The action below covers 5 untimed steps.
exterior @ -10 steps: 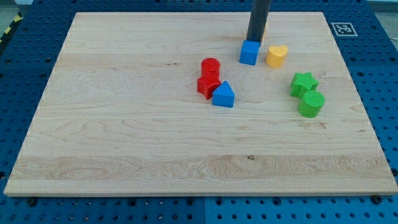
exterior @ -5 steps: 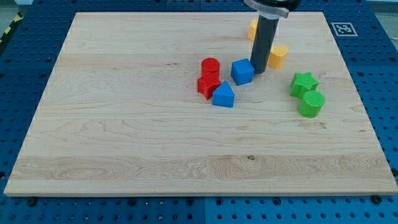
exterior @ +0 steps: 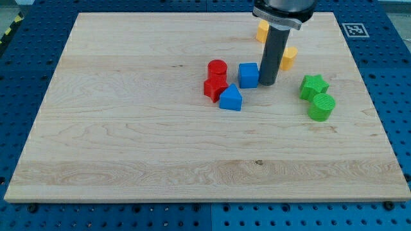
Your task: Push the blue cube to the right side of the red circle
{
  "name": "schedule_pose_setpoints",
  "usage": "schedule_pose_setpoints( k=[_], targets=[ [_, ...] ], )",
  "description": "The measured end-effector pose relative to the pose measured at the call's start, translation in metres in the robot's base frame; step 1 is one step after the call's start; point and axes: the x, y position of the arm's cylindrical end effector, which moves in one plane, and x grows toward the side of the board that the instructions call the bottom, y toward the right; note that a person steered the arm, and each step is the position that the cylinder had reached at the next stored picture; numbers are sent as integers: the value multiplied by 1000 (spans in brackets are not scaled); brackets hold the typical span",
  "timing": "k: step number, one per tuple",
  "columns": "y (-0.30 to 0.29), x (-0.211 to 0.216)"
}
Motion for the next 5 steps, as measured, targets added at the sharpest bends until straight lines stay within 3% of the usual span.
schedule_pose_setpoints(
  k=[5],
  targets=[
    [-54, -2]
  ],
)
